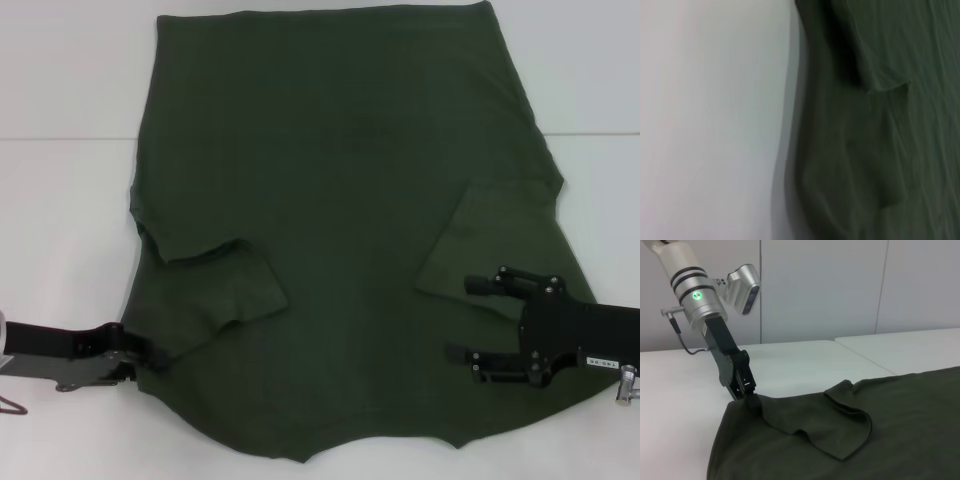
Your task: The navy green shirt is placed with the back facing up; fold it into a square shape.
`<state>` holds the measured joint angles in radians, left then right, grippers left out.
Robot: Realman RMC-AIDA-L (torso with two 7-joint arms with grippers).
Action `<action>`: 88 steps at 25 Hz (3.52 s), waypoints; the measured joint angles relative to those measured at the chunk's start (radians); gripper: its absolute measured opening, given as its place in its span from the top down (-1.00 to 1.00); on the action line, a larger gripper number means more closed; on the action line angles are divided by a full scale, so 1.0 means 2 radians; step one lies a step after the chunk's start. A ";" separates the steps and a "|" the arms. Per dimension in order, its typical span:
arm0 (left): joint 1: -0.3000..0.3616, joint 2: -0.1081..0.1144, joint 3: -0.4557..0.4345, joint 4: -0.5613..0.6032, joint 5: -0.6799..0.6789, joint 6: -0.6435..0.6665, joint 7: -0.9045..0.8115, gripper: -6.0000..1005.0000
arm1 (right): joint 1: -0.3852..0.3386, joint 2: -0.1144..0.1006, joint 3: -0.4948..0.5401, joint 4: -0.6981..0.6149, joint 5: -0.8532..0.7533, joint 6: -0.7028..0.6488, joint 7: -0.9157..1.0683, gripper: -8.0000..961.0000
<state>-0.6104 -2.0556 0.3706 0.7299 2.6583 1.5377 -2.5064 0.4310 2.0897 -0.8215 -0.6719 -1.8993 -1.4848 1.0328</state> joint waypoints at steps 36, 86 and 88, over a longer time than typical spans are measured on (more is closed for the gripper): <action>0.003 0.002 -0.003 -0.001 -0.005 -0.001 0.037 0.91 | 0.051 -0.096 0.152 -0.114 -0.322 -0.127 0.682 -0.84; 0.003 0.003 -0.005 -0.003 -0.018 -0.008 0.056 0.91 | 0.094 -0.092 0.094 -0.021 -0.344 -0.023 0.678 -0.84; 0.003 0.003 -0.005 -0.003 -0.018 -0.008 0.056 0.91 | 0.094 -0.092 0.090 -0.020 -0.344 -0.021 0.678 -0.84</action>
<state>-0.6044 -2.0493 0.3605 0.7240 2.6216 1.5218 -2.3949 0.6194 1.9053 -0.6405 -0.7118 -2.5863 -1.5260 2.3884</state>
